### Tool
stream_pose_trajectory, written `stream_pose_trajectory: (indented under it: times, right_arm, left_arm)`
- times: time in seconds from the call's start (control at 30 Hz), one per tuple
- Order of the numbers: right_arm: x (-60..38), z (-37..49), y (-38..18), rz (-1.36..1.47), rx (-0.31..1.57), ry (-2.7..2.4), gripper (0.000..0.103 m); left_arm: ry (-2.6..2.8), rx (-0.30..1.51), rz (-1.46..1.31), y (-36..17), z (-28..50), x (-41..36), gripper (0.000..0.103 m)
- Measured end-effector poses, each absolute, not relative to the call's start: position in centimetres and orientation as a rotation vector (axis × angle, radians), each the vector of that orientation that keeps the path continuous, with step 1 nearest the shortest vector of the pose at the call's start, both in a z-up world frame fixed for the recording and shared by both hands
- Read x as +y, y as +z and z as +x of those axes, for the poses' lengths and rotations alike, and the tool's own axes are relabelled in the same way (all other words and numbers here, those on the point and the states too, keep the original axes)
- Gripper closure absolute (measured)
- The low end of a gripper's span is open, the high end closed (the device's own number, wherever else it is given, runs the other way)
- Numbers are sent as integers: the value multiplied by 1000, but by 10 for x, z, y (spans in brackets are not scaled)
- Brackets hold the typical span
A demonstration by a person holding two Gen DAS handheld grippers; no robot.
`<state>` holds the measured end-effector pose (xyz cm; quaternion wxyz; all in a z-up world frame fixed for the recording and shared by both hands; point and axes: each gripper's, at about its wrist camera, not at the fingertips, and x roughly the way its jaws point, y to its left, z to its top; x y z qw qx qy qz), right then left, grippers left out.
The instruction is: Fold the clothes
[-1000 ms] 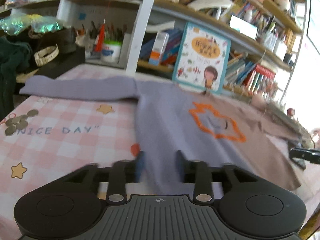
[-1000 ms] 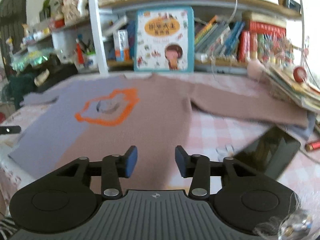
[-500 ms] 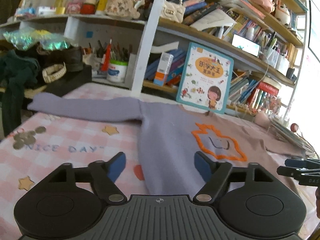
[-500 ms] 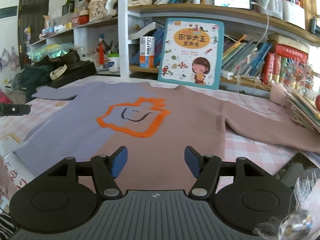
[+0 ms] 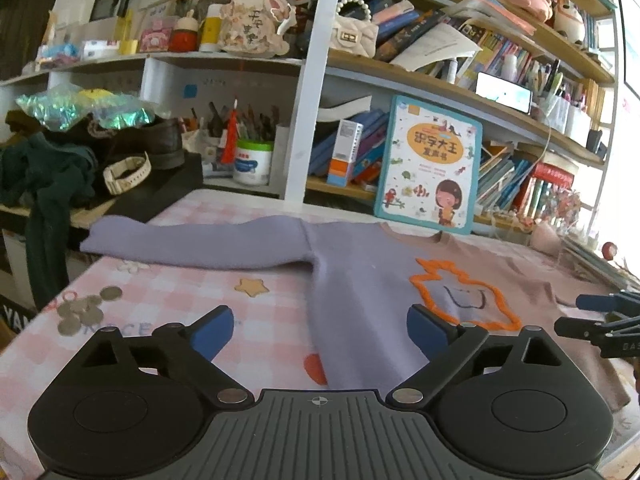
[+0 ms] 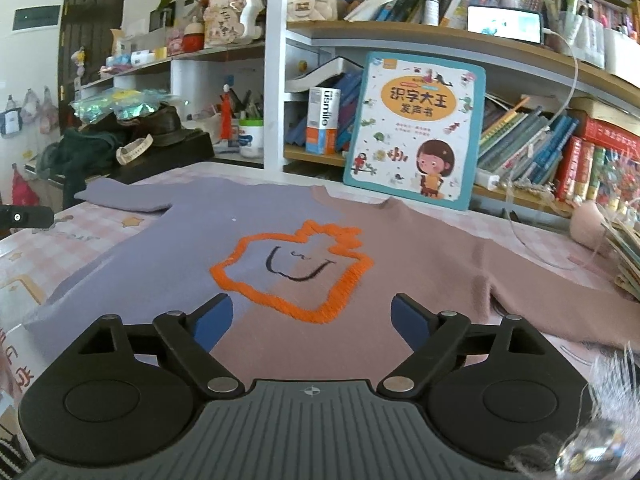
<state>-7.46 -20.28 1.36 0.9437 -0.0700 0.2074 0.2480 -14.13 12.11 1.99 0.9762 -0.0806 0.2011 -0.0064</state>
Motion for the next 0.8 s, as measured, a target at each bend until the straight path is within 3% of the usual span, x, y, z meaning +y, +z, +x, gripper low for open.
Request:
stream_pose_trajectory:
  times: [0.8]
  right_arm:
    - [-156, -37, 8, -201, 364, 629, 12]
  left_arm:
    - [33, 434, -119, 18, -78, 153, 2]
